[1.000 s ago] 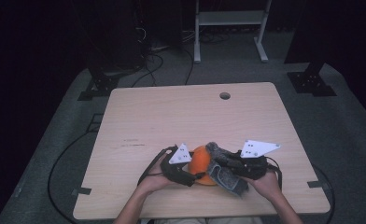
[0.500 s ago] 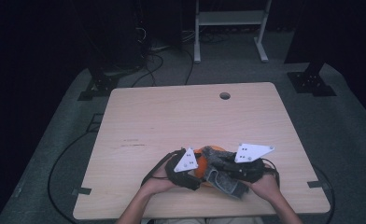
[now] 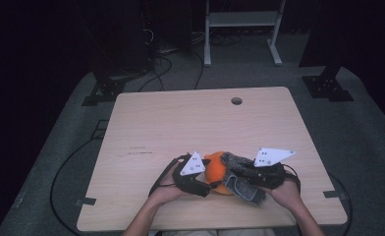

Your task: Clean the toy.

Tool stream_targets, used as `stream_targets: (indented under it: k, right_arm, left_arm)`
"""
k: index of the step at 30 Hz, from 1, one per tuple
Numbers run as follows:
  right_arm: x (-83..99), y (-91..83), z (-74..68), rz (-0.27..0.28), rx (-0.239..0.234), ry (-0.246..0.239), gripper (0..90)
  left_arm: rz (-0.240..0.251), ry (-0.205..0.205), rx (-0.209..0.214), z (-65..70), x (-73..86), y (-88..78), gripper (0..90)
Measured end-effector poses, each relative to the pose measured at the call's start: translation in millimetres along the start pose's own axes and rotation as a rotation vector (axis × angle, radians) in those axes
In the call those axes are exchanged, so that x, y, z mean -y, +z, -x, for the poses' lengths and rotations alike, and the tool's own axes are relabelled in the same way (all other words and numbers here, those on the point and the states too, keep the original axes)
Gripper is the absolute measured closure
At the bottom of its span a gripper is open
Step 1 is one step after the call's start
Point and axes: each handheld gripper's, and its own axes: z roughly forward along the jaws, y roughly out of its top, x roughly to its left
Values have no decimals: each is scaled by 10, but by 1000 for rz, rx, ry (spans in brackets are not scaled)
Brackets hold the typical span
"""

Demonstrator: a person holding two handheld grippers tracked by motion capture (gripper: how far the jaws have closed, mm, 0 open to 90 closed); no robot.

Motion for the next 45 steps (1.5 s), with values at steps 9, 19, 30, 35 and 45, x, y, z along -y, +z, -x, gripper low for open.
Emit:
stream_targets:
  k: [9, 19, 30, 35, 45]
  right_arm:
    - [-22, 68, -37, -3, -21, -14, 776]
    - [136, 97, 11, 26, -10, 44, 774]
    - [317, 107, 126, -23, 17, 89, 773]
    - [200, 83, 42, 24, -3, 73, 773]
    - [365, 145, 193, 9, -8, 148, 773]
  left_arm:
    - [-88, 88, 26, 52, 45, -7, 289]
    - [19, -34, -47, -98, 25, -36, 117]
    - [-66, -30, 17, -138, 232, -27, 216]
    - [-81, 3, 19, -98, 218, 10, 228]
    - [-105, -18, 45, -184, 303, -56, 238]
